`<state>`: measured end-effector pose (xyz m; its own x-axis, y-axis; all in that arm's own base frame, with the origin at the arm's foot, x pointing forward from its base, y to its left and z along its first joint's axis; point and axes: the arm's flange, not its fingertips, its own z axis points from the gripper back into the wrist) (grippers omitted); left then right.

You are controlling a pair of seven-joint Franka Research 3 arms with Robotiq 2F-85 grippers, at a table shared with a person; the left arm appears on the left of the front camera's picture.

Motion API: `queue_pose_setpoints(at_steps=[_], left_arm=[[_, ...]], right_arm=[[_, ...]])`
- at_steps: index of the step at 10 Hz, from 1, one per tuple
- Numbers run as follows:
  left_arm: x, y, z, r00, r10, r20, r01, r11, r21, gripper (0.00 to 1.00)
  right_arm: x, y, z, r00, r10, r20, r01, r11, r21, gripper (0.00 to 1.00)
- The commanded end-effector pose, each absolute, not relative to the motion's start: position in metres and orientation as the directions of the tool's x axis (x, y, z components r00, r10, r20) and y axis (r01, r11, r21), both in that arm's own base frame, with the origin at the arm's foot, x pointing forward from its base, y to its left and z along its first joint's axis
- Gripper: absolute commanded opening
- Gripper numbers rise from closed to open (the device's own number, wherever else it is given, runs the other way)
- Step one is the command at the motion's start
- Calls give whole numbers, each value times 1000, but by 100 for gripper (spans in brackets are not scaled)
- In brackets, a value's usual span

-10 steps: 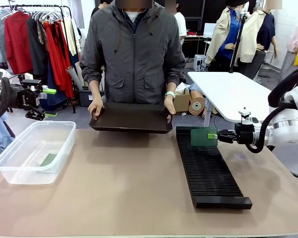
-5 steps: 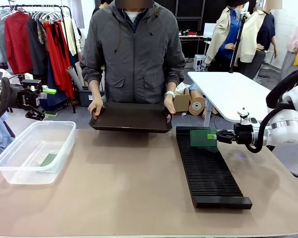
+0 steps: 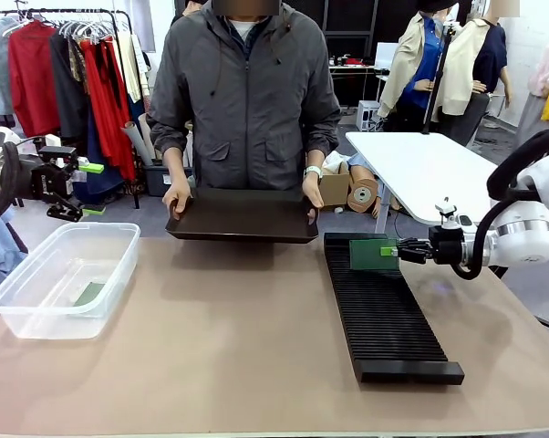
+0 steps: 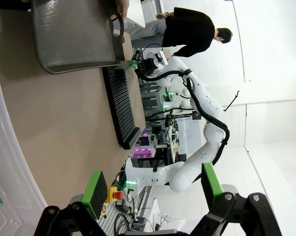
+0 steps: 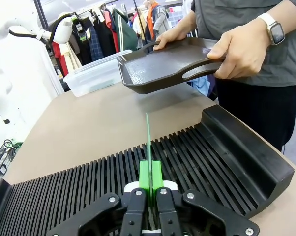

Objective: Sort PCBs into racks and boxes based on the side picked up.
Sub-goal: If the short side of the Blank PCB is picked up, insert it into the PCB Rack ; if the long side is picked up, place it in the Organizing box.

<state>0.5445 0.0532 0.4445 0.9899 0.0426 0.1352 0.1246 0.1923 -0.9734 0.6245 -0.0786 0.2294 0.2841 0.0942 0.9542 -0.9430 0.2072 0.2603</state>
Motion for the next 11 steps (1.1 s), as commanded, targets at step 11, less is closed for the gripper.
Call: queue_pose_setpoints(at_steps=[11], left_arm=[[544, 53, 446, 990, 42, 136, 125, 195, -973, 100]], right_arm=[[633, -77, 205, 274, 137, 952, -951, 188, 246, 0]])
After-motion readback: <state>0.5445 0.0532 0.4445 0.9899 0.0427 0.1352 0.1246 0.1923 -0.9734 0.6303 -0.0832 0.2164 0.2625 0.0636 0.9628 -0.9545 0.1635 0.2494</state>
